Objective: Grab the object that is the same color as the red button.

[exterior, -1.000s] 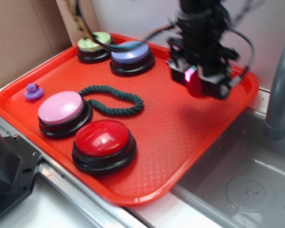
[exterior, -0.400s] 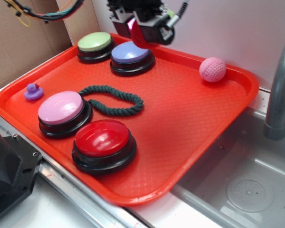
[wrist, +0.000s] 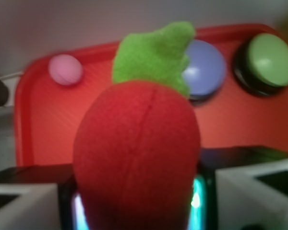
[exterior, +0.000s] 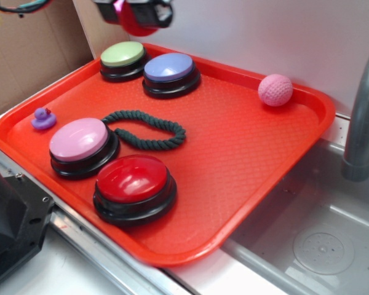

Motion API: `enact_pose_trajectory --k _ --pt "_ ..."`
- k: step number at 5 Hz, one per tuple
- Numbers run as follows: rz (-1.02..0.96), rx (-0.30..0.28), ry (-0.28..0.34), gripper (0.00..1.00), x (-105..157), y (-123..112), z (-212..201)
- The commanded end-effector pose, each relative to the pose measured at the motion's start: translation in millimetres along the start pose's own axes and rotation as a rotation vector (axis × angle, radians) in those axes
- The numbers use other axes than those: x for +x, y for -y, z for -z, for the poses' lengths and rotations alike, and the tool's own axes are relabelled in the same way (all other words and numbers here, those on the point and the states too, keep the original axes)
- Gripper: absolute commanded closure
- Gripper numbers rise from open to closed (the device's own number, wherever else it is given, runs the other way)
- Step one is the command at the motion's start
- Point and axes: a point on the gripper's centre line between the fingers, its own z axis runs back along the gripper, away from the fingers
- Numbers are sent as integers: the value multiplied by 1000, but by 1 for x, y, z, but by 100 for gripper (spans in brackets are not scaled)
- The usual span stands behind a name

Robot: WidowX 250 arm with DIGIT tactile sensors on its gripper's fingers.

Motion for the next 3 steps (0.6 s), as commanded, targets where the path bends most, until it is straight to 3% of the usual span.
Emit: enact_pose_trajectory --k 1,3 --pt "31 126 -69 100 0 -5 -47" --pt "48 141 -65 100 6 -10 -51"
